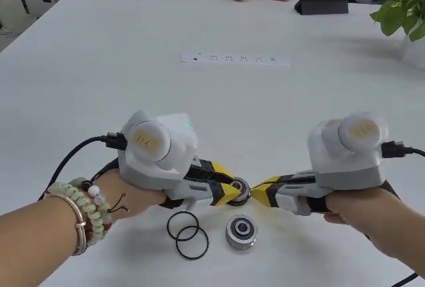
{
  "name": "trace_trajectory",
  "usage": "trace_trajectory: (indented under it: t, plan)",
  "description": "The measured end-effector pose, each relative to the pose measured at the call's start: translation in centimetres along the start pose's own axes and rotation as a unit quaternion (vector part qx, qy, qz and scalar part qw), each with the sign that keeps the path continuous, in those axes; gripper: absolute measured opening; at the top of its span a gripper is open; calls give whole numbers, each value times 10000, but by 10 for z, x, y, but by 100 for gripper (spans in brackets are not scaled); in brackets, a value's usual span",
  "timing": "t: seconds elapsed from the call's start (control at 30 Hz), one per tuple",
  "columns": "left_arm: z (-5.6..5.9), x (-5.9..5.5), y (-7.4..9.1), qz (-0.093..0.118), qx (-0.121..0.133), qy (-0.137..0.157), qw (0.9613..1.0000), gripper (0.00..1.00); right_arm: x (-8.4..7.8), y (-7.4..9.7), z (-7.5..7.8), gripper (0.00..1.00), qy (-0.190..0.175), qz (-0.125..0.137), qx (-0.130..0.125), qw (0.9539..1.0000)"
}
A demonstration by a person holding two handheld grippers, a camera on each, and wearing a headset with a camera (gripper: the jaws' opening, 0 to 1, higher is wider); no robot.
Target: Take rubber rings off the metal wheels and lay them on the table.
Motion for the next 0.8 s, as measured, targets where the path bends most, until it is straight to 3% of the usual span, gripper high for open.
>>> trace_trajectory:
  t: [0.1,0.23,0.8]
  plan:
    - [0,0,0,-1,1,-6,10000,7,3,1,-1,0,-139,168,45,9998]
    - [1,0,0,4,7,-31,10000,7,4,0,-5,0,-197,209,80,9996]
    - [1,2,-1,-15,46,-107,9999,7,8,-1,-14,0,-187,168,85,9996]
Point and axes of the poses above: the centre of the closed fingertips' face, and the gripper's own axes: y roughly backward along the fingers, z roughly to its right, x roughly out of its top, the point moved 5 cm from there along y, roughly backward along the fingers, and after that the axes turned 14 degrees about x, right-handed, at the moved point
